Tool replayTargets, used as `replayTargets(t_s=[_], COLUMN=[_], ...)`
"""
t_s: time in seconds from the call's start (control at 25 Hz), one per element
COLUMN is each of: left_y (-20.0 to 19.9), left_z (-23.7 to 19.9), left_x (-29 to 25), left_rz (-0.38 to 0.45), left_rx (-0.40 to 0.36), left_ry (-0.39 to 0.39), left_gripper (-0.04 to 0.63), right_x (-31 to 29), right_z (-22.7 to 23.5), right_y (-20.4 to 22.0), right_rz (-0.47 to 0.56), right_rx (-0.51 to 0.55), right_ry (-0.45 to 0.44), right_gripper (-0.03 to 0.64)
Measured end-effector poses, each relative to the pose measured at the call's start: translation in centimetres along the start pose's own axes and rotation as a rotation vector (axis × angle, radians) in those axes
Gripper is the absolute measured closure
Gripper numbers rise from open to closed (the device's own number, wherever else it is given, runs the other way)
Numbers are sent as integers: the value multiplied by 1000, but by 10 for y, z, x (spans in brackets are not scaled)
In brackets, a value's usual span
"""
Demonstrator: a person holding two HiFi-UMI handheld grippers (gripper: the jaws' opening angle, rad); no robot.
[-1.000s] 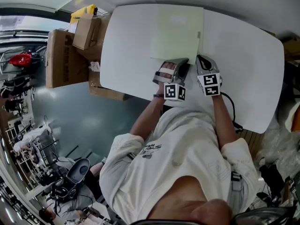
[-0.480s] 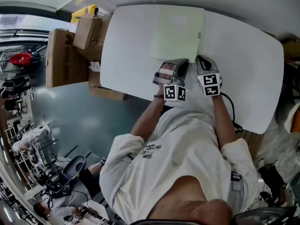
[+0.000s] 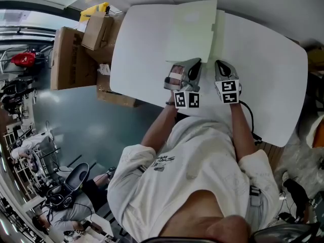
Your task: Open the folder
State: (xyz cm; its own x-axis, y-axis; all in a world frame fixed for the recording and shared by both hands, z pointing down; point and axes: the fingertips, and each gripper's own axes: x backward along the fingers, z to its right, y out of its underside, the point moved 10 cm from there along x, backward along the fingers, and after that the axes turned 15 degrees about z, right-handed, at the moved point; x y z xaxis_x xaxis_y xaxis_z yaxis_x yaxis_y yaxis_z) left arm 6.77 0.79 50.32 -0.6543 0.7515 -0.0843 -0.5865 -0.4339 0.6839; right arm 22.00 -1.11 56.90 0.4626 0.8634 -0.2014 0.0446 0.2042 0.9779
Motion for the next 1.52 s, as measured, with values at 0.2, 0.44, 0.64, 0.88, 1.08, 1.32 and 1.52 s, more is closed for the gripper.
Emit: replayTargets(t_s=[0.2, 0.44, 0.64, 0.88, 1.08, 1.32, 1.52], left_y=[1, 9, 14, 5, 19, 46, 65], left_z=[-14, -37, -57, -76, -95, -126, -145], left_x=[5, 16, 21, 33, 53, 74, 89], left_rz=[2, 2, -7, -30, -15, 30, 45], left_rx=[48, 95, 141, 181, 243, 309, 348], left_ry=[-66, -140, -196, -254, -292, -319, -348], left_gripper=[584, 589, 589, 591, 591, 591, 589], right_x=[-4, -16, -24, -19, -39, -72, -89], right_z=[-2, -11, -20, -37, -70, -106, -134], right_y=[0, -7, -22, -41, -54, -67, -70], right_rz=[-21, -58, -39, -2, 16, 0, -32], right_rx=[7, 18, 16, -3, -12, -3, 20], right_ry=[24, 54, 68, 36, 28, 46, 21], right_gripper=[618, 617, 618, 618, 618, 618, 618])
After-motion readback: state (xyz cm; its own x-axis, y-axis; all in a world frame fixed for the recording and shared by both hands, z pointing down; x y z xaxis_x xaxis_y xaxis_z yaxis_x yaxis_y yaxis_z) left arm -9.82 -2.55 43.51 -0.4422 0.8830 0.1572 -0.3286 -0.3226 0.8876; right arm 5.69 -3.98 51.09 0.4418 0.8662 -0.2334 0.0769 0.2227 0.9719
